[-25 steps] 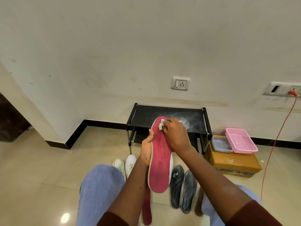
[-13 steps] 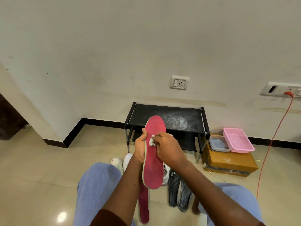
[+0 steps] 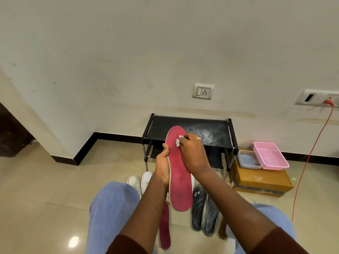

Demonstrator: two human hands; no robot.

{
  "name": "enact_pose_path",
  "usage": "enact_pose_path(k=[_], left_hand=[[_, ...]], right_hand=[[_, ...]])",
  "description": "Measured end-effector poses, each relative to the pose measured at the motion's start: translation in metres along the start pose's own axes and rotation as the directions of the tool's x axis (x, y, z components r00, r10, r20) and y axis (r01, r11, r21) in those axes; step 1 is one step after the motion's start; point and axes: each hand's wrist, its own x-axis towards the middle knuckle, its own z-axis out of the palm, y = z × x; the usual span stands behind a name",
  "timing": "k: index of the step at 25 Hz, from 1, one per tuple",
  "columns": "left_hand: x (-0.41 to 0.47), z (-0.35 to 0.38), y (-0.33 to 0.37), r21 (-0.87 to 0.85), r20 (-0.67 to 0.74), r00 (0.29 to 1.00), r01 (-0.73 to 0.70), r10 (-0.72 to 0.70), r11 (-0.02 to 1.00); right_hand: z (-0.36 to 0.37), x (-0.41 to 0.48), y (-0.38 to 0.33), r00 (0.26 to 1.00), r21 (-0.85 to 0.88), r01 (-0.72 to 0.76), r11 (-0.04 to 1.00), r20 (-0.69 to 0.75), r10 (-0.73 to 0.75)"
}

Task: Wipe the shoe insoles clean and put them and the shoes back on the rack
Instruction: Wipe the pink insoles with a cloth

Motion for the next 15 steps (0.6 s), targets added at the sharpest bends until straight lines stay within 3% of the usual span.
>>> enact_pose_path(k=[4, 9, 15], left_hand=[[-0.002, -0.004, 0.0, 0.031, -0.006, 1.0, -0.01, 0.011, 0.999], [-0.005, -0.006, 0.005, 0.029, -0.07, 0.997, -0.028, 0.03, 0.999], [0.008, -0.01, 0.008, -0.017, -0.18, 0.967, -0.184, 0.178, 0.983]], right_hand=[[-0.003, 0.008, 0.003, 0.998, 0.091, -0.064, 0.994, 0.015, 0.063], [-0.009, -0.015, -0.011, 0.978, 0.116, -0.131, 0.985, 0.176, 0.109], [-0.017, -0.029, -0.018, 0.898, 0.205, -0.222, 0.953, 0.425, 0.117]])
